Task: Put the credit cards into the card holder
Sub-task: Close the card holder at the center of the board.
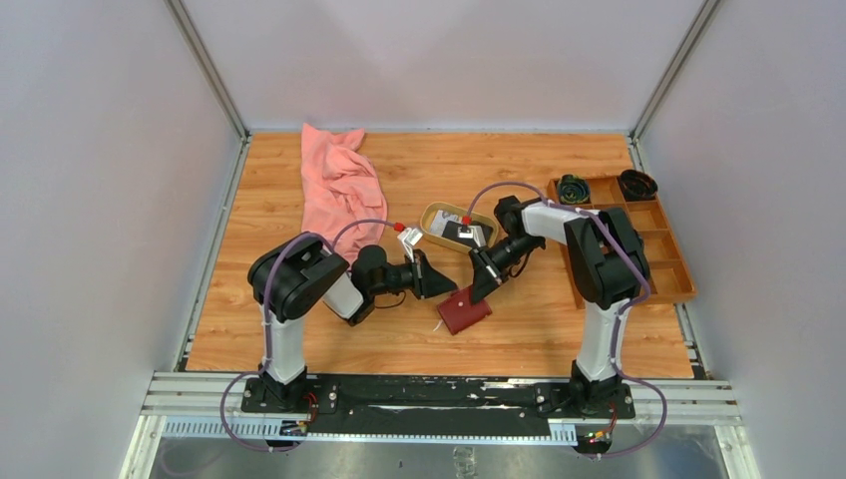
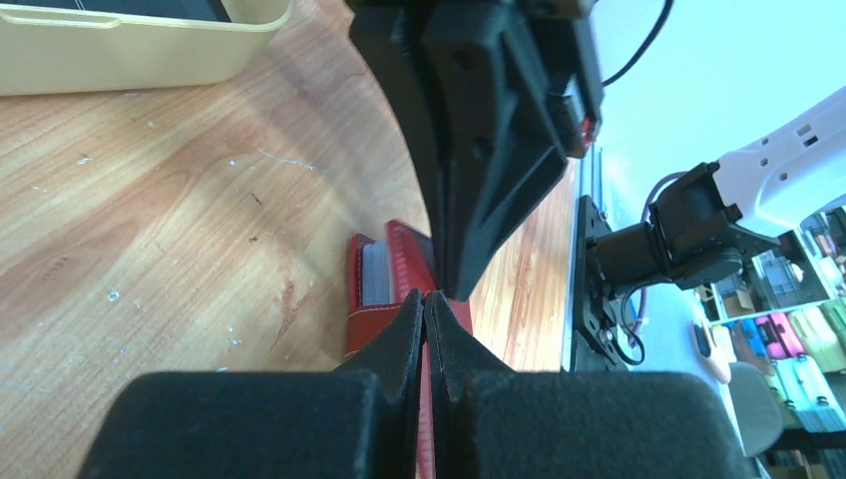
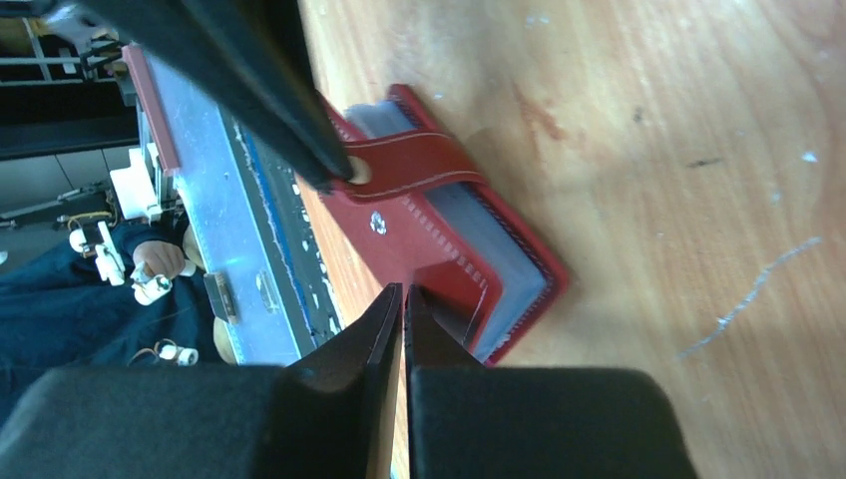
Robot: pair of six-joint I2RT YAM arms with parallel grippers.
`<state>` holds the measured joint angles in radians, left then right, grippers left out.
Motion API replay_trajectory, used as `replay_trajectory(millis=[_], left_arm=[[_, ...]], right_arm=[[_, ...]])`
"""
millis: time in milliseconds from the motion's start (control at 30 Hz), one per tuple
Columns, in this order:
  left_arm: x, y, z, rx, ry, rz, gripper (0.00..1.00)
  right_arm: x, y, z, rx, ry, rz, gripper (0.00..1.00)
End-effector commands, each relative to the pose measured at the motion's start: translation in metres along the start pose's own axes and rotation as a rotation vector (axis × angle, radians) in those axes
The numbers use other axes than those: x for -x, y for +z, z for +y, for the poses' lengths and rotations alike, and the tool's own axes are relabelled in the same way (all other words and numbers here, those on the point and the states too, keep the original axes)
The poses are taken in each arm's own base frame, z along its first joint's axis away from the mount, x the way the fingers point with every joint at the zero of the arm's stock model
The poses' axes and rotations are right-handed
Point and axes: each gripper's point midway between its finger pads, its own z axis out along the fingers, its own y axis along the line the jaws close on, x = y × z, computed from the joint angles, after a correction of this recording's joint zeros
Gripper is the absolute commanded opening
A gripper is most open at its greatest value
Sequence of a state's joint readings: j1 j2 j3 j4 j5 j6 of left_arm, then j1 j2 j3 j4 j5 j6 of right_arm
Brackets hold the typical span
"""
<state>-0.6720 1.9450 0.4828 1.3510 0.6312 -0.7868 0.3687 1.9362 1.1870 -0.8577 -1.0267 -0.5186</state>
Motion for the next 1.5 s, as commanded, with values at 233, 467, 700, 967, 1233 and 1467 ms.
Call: replay_trajectory(millis=[233, 467, 700, 967, 1233, 1467], left_arm=[[0.001, -0.008, -0.006, 0.034, 0.122, -0.004, 0.00], [-0.015, 0.001, -0.011, 0.066, 0.182, 0.075, 0.00], [-0.024, 0.001, -0.010, 0.111, 0.208, 0.110, 0.00], [-0.032, 0.008, -0.010, 0.126, 0.191, 0.122, 0.00], [-0.032, 0.010, -0.007, 0.151, 0.175, 0.111, 0.00], [-0.033, 0.010, -0.010, 0.151, 0.169, 0.109, 0.00]], right_arm=[[-0.021, 0.015, -0.042, -0.153, 0.159, 0.078, 0.01], [-0.020, 0.018, -0.042, -0.158, 0.162, 0.083, 0.01], [-0.020, 0.019, -0.043, -0.164, 0.165, 0.086, 0.01], [-0.021, 0.019, -0.044, -0.167, 0.170, 0.091, 0.01], [-0.022, 0.020, -0.044, -0.165, 0.174, 0.092, 0.00], [-0.022, 0.020, -0.045, -0.166, 0.175, 0.093, 0.00]])
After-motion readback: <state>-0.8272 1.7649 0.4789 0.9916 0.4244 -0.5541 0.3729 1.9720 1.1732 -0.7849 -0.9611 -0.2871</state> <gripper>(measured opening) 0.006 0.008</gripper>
